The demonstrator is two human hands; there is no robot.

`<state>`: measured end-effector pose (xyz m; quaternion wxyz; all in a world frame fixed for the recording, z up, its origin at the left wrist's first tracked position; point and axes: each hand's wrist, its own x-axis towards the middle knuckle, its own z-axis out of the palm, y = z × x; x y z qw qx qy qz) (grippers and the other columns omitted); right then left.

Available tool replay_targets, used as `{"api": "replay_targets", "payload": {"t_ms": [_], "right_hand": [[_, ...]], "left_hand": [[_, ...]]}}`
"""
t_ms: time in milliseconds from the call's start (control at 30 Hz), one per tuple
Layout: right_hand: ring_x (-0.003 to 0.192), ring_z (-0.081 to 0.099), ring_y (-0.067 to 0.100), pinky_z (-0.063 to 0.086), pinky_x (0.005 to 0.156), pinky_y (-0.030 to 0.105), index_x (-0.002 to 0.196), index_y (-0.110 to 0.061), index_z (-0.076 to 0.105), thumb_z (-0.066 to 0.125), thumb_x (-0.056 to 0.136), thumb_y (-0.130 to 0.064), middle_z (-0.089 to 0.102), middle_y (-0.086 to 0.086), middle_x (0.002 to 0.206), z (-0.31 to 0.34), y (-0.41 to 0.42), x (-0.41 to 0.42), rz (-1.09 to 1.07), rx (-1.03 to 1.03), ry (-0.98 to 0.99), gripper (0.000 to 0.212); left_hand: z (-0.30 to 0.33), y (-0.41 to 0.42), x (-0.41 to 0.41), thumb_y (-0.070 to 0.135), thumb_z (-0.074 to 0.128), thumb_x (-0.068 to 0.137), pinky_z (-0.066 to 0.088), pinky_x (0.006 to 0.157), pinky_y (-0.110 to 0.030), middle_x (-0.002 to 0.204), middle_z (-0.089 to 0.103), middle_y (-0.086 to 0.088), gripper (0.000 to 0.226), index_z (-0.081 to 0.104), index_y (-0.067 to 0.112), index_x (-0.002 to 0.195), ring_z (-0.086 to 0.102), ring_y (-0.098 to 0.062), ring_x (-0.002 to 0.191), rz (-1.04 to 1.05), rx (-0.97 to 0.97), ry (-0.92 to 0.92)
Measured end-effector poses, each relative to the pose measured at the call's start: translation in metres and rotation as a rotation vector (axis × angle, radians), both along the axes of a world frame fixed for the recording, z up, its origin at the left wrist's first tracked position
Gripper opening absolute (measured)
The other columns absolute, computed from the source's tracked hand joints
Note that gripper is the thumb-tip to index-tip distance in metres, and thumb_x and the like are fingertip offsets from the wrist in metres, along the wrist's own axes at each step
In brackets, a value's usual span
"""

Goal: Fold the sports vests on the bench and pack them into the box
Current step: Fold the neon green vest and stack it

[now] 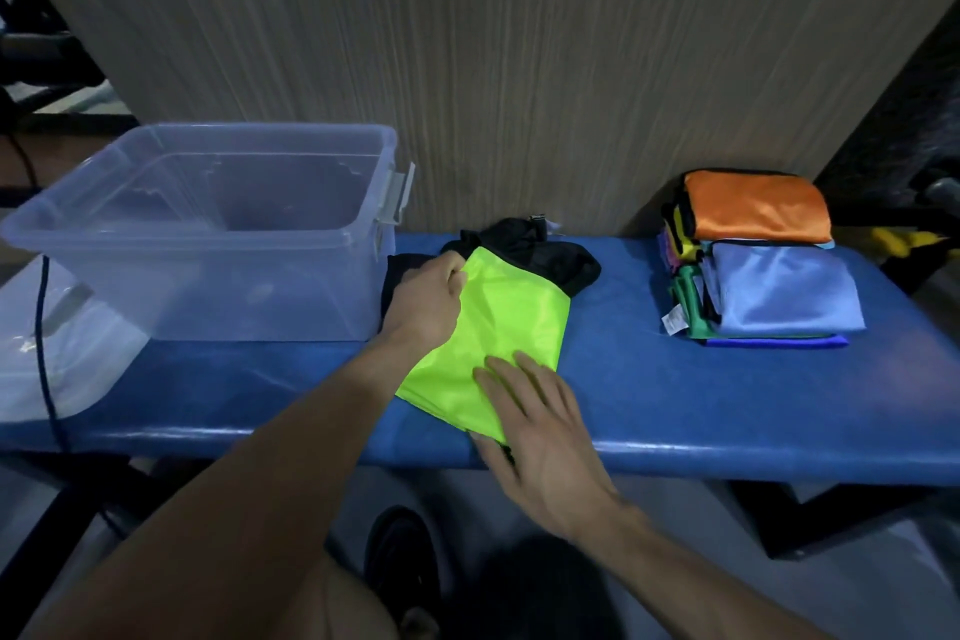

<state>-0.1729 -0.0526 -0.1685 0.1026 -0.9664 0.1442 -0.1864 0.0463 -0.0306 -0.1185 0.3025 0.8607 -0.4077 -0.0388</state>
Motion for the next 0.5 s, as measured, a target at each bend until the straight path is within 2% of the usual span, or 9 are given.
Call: {"api": "replay_targets", "payload": {"t_ms": [67,133,200,267,300,367,400,467,500], "right_hand": [[0.147,0.035,0.030,0.034,0.116,0.052,0.150,-0.016,0.047,0.041,0.094,-0.036,0.043,0.002,0.156,0.000,0.003,-0.002,-0.025,0.002,0.001,0.059],[0.148,0.033,0.030,0.031,0.118,0.053,0.152,-0.016,0.043,0.040,0.093,-0.032,0.040,0.001,0.159,0.000,0.005,-0.004,-0.025,-0.023,0.024,0.062],[0.149,0.032,0.032,0.030,0.118,0.054,0.153,-0.017,0.042,0.041,0.093,-0.032,0.038,0.001,0.160,-0.003,0.008,-0.006,-0.002,-0.098,0.047,0.062],[0.151,0.029,0.033,0.029,0.119,0.055,0.155,-0.018,0.040,0.041,0.097,-0.039,0.037,0.002,0.162,-0.005,0.010,-0.007,0.016,-0.178,0.086,0.061],[0.151,0.028,0.034,0.029,0.119,0.055,0.155,-0.018,0.039,0.042,0.099,-0.043,0.036,0.003,0.162,-0.006,0.010,-0.008,0.020,-0.211,0.101,0.062],[0.150,0.030,0.035,0.031,0.118,0.056,0.155,-0.016,0.039,0.043,0.099,-0.048,0.036,0.004,0.162,-0.006,0.007,-0.008,0.031,-0.266,0.116,0.064],[0.149,0.032,0.035,0.033,0.118,0.056,0.154,-0.015,0.040,0.043,0.100,-0.048,0.038,0.006,0.161,-0.007,0.005,-0.007,0.044,-0.290,0.116,0.064],[0.147,0.036,0.037,0.035,0.117,0.056,0.151,-0.012,0.044,0.043,0.099,-0.044,0.042,0.008,0.159,-0.009,0.001,-0.006,0.076,-0.338,0.097,0.061],[0.145,0.039,0.038,0.037,0.115,0.055,0.149,-0.011,0.047,0.044,0.098,-0.042,0.045,0.010,0.156,-0.009,-0.001,-0.005,0.094,-0.353,0.086,0.060]], "left_hand": [[-0.005,0.001,-0.002,0.027,0.040,0.109,0.031,0.063,-0.036,0.070,0.045,0.006,0.022,0.045,0.018,0.090,0.050,-0.026,0.076,-0.009,-0.036,-0.013],[-0.008,0.002,-0.004,0.026,0.042,0.109,0.036,0.059,-0.038,0.066,0.047,0.004,0.022,0.050,0.013,0.093,0.048,-0.022,0.065,-0.034,-0.094,-0.016],[-0.010,0.005,-0.004,0.024,0.045,0.108,0.039,0.060,-0.040,0.066,0.047,0.004,0.022,0.052,0.010,0.093,0.048,-0.020,0.063,-0.052,-0.139,-0.032],[-0.008,0.008,-0.004,0.024,0.048,0.107,0.044,0.065,-0.040,0.076,0.052,0.001,0.018,0.054,0.010,0.097,0.054,-0.023,0.072,-0.067,-0.127,-0.052],[-0.005,0.009,-0.006,0.025,0.050,0.106,0.047,0.070,-0.041,0.088,0.056,-0.002,0.015,0.055,0.010,0.105,0.058,-0.025,0.080,-0.078,-0.077,-0.071],[0.005,0.012,-0.011,0.026,0.057,0.102,0.051,0.075,-0.044,0.118,0.050,-0.006,0.029,0.048,0.014,0.127,0.059,-0.027,0.096,-0.080,0.109,-0.174],[0.011,0.014,-0.015,0.023,0.061,0.100,0.050,0.072,-0.043,0.126,0.045,-0.005,0.036,0.044,0.016,0.131,0.056,-0.026,0.101,-0.062,0.178,-0.265],[0.021,0.021,-0.023,0.011,0.066,0.093,0.047,0.065,-0.039,0.123,0.043,-0.003,0.035,0.049,0.019,0.123,0.051,-0.024,0.104,-0.064,0.135,-0.445],[0.022,0.027,-0.026,0.007,0.065,0.091,0.048,0.065,-0.040,0.118,0.046,-0.002,0.029,0.054,0.020,0.115,0.050,-0.022,0.103,-0.143,0.110,-0.468]]}}
